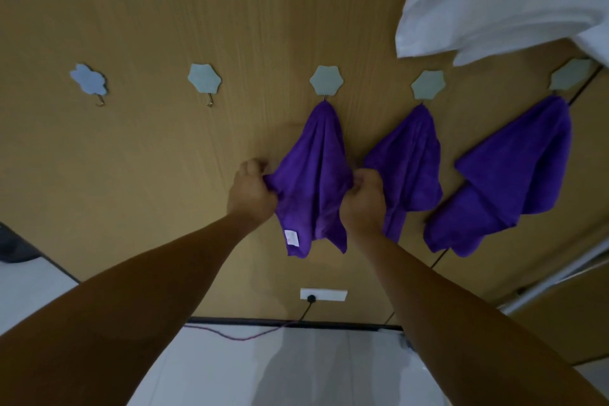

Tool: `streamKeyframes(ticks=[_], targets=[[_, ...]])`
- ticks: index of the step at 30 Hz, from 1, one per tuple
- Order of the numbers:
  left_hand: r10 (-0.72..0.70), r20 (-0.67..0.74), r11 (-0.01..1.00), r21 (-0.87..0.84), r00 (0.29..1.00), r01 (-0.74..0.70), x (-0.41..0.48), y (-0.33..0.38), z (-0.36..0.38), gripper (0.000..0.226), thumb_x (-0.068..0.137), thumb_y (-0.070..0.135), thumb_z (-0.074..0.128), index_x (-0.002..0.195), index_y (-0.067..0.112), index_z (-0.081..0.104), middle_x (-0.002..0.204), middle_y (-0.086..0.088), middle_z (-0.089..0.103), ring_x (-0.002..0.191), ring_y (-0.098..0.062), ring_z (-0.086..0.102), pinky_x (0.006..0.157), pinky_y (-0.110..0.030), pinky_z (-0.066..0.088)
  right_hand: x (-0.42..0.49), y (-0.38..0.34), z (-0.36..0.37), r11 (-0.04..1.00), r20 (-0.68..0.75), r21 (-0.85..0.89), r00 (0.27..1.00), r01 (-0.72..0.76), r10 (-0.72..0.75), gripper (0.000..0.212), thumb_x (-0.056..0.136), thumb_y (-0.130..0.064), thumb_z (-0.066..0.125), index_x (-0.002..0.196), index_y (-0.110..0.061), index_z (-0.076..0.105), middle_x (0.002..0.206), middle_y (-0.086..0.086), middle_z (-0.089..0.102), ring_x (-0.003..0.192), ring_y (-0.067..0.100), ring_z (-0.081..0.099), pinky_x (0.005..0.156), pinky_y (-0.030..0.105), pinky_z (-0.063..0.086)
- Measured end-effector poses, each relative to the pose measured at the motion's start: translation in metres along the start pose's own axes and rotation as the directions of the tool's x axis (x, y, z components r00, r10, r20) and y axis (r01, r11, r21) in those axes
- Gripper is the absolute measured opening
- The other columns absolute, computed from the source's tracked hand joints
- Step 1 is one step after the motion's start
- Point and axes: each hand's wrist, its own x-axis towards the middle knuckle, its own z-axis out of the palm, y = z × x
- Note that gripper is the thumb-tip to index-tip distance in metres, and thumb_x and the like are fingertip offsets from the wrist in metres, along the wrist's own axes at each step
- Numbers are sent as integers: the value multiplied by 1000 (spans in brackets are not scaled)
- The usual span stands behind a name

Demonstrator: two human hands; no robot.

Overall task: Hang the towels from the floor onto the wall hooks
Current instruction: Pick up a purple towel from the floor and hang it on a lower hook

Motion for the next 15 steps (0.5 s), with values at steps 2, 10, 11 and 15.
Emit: streamKeyframes(ticks=[2,10,11,15], targets=[[129,52,987,-105,990,-123,-1,3,-3,68,67,5,58,133,13,45,129,-7,51,116,-26,53,93,-36,45,-4,-7,1,989,-19,31,989,146,-145,36,81,2,48,116,-3,56,114,14,58,106,30,55,92,46,47],[199,414,980,-113,888,-167,-5,32,12,51,85,26,45,133,10,48,119,-13,64,105,-31,60,88,-31,46,5,3,17,943,312,-266,943,203,-115,27,90,-18,58,109,2,56,112,19,62,110,37,56,94,47,45],[176,397,984,-65,901,-164,-4,32,12,45,89,21,45,132,9,48,118,-15,64,105,-32,60,88,-33,46,6,6,16,952,304,-248,947,180,-100,24,91,-14,56,108,2,55,112,19,62,110,37,55,94,47,45],[-16,423,999,52,906,-7,-11,16,3,38,87,19,58,124,13,52,111,-10,65,103,-32,61,81,-30,45,5,13,14,941,413,-330,908,77,70,35,91,-20,57,118,1,50,117,21,60,111,37,57,92,41,48]])
